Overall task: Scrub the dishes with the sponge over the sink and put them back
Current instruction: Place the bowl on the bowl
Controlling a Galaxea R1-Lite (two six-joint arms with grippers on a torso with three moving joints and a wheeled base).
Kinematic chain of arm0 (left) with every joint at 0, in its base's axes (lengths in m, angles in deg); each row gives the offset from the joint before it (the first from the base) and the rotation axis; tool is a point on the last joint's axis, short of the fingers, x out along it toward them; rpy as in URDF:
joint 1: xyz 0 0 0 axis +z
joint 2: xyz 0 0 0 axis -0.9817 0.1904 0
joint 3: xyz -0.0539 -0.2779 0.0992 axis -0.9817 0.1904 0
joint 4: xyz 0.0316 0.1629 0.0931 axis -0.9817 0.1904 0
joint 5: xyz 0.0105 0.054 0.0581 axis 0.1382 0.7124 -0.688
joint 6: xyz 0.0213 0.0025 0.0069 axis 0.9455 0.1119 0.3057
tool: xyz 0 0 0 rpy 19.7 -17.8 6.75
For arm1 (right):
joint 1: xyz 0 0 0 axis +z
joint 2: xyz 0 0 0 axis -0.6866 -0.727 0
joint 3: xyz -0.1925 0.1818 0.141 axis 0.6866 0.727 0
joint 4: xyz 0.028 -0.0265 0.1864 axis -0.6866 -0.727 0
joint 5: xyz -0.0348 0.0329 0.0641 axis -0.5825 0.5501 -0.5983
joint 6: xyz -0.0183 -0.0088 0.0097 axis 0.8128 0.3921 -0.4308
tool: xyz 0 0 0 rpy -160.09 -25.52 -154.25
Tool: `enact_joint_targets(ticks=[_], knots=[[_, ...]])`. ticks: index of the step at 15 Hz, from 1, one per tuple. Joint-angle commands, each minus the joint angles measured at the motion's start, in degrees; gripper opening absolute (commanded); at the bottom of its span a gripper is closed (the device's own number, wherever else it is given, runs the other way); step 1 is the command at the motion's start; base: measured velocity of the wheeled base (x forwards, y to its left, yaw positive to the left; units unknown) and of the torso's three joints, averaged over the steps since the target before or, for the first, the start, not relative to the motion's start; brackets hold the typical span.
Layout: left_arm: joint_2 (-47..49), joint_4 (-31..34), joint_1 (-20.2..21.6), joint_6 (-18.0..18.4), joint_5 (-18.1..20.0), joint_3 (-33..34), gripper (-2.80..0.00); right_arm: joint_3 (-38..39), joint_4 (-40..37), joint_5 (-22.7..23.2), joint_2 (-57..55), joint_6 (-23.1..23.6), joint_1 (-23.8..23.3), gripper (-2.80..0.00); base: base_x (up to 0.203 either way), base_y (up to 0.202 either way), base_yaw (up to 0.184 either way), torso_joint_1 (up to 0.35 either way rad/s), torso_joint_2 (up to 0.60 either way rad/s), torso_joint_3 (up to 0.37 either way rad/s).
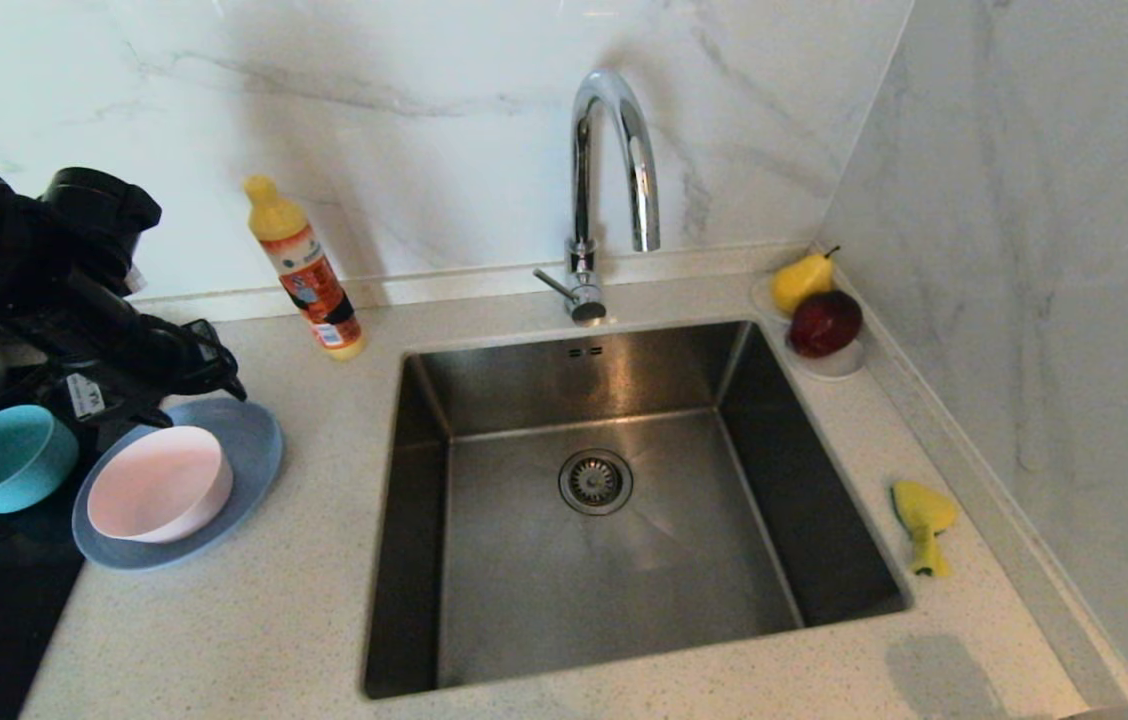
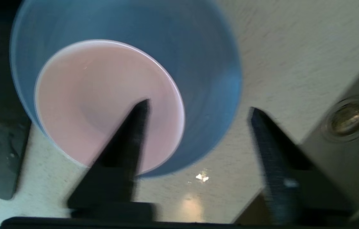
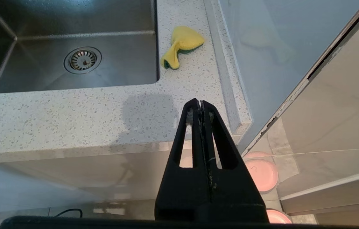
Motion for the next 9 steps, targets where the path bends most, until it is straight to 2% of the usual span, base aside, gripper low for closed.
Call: enact_joint_targets(ticks=[1,6,9], knots=[[-2.4,-0.1,1.4,-0.6,-0.3,-0.9,-2.80,0.0,0.0,0.0,0.0,0.0,0.0,-2.80,0.000,0.000,0.000,0.000,0.00,0.000],[-1.4,-0.1,9.9,0.0,-0.1,-6.0,-2.80,0.0,0.0,0.0,0.0,0.0,0.0,-2.80,0.000,0.000,0.000,0.000,0.00,0.000],[0.0,-1.1,15.5,-0.3,0.1,-6.3,-2.80,0.0,0.0,0.0,0.0,0.0,0.0,-2.80,0.000,0.000,0.000,0.000,0.00,0.000]])
